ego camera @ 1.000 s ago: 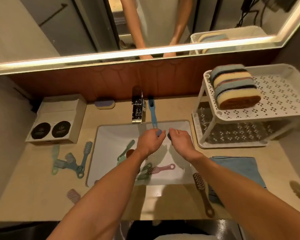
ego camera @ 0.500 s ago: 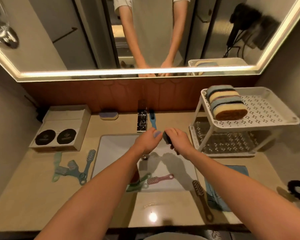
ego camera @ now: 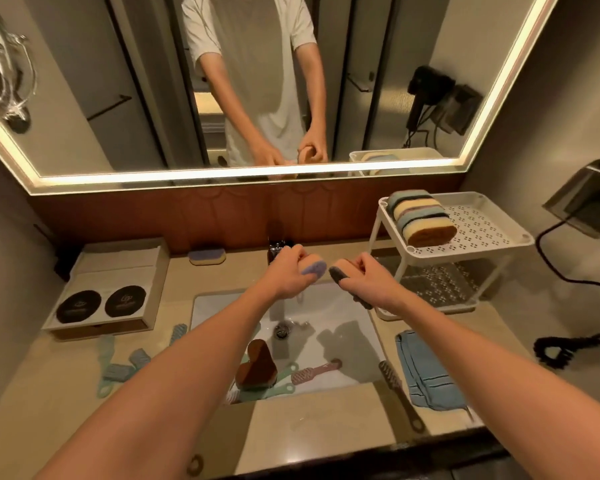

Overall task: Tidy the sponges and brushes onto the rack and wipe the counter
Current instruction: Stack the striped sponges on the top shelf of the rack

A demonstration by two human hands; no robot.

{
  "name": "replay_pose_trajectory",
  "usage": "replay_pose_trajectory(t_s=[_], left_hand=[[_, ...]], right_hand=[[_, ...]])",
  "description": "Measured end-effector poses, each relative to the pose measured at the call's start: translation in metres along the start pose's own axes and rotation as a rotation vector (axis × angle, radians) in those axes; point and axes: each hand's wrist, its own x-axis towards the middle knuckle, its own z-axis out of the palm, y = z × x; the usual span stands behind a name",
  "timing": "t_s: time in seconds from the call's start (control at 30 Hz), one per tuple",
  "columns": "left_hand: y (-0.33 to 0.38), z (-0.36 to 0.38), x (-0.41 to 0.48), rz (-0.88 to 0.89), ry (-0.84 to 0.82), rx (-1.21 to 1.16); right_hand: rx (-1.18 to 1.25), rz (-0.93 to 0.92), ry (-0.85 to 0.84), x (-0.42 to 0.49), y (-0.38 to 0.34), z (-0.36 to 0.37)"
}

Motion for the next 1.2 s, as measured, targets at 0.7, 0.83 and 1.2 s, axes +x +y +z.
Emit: replay_pose_trajectory(t_s=[0.7, 0.83, 1.2], left_hand=[[0.132, -0.019, 0.043, 0.302, 0.192, 0.101], [0.156, -0.009, 0.056, 0.294, 0.187, 0.084], [0.188, 0.032, 0.081, 0.315, 0.227, 0.167]], right_hand=[[-0.553, -0.421, 0.310, -0.020, 0.025, -0.146], [-0.574, -0.448, 0.307, -0.010, 0.043, -0.173], [-0.655, -0.563, 0.202, 0.039, 0.086, -0.199]])
